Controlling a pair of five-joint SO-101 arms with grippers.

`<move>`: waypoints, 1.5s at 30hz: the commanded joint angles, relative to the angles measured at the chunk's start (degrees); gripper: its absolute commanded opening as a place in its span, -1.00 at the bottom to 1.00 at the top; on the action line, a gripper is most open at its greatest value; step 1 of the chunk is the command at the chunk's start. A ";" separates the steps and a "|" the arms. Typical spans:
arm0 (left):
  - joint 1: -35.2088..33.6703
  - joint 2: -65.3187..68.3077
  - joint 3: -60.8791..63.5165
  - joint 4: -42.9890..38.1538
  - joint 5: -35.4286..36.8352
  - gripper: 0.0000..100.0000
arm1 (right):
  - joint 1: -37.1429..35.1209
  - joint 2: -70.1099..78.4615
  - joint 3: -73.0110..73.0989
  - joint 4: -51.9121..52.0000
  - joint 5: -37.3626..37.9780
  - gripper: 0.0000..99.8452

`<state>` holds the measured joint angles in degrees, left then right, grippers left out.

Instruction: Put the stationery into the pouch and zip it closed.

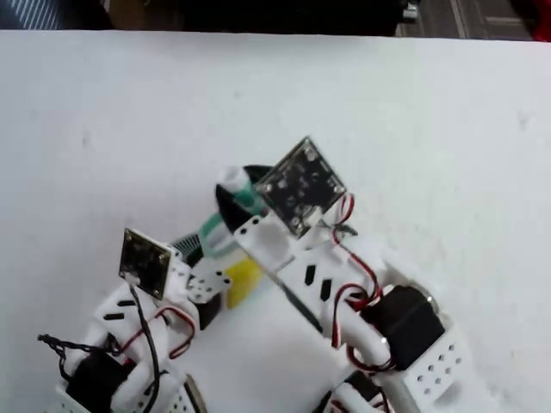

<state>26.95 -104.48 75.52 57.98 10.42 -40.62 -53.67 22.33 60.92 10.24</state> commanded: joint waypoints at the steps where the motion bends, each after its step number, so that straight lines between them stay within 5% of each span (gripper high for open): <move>1: -0.75 0.22 -3.08 0.09 0.00 -0.47 | 4.18 -0.31 0.09 0.40 -3.25 -0.90; 7: -0.66 0.22 -3.08 0.09 0.00 -0.47 | 6.81 -0.48 -0.09 2.24 -9.32 -0.38; 19: -0.48 0.22 -2.99 0.09 -0.18 -0.48 | 7.16 -5.58 -8.18 2.42 -3.16 -0.51; 28: -0.40 0.22 -2.02 -3.43 -1.49 -0.92 | 7.25 -5.41 -12.31 11.03 3.87 -0.51; 33: -0.40 0.22 0.88 -7.30 -5.01 -0.95 | 6.81 -3.21 -12.40 12.00 3.43 -0.51; 40: 1.45 0.22 1.67 -7.82 -5.19 -0.95 | 3.03 12.18 -21.71 12.26 -11.16 -0.51; 45: 3.65 0.22 2.64 -8.09 -5.36 -0.95 | -0.13 25.98 -39.56 23.87 -22.15 -0.49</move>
<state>29.05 -103.52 77.98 52.18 5.41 -38.86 -33.98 -6.15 78.42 -6.99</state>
